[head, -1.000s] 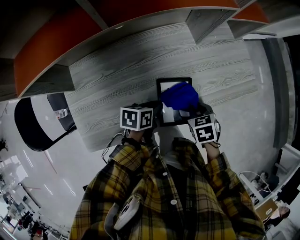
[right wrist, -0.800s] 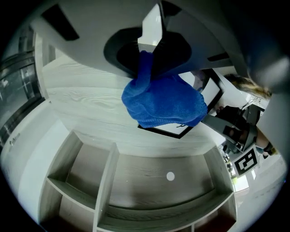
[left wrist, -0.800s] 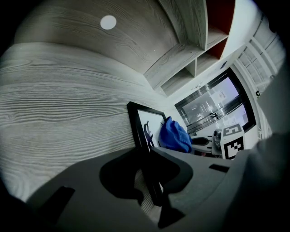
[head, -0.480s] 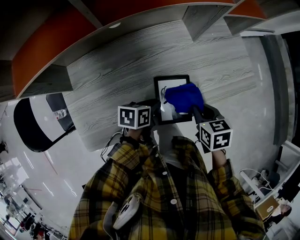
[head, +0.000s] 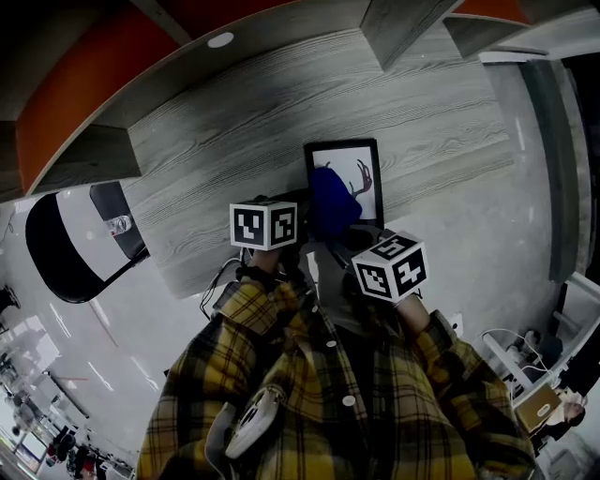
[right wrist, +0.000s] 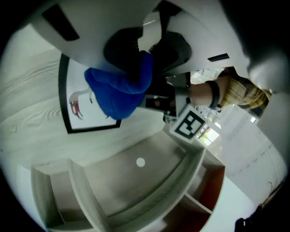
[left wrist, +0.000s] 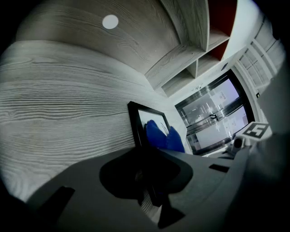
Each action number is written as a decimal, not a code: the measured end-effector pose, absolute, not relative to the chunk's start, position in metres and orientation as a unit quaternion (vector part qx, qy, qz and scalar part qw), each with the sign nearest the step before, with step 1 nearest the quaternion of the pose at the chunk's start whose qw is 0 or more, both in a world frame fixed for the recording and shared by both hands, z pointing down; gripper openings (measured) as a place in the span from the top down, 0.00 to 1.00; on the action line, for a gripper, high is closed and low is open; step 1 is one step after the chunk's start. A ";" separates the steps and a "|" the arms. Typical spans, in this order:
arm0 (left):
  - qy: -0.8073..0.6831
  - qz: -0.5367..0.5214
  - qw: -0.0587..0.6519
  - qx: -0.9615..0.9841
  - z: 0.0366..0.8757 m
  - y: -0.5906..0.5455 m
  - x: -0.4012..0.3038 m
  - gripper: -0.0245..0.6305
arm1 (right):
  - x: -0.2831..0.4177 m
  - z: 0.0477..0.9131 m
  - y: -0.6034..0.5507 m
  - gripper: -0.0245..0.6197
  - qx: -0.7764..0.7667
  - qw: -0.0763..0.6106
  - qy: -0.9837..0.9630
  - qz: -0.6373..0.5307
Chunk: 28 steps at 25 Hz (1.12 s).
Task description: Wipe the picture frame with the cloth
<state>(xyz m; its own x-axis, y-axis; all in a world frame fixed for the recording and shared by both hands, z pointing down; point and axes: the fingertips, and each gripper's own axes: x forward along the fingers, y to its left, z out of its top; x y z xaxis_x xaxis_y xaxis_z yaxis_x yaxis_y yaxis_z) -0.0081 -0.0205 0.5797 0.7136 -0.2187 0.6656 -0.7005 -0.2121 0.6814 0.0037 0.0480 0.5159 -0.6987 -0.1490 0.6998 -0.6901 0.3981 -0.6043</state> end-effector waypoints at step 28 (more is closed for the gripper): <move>-0.303 0.212 0.551 0.748 0.580 -0.019 -0.008 0.85 | 0.158 0.573 0.047 0.90 0.450 0.334 -0.675 0.480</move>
<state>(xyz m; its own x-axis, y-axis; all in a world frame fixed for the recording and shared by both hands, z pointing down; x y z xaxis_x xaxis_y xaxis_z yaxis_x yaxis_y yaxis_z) -0.0079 -0.0186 0.5799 0.7271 -0.2199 0.6504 -0.6864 -0.2090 0.6966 0.1581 0.0472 0.5730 -0.3722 -0.2862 0.8829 -0.9280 0.1340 -0.3478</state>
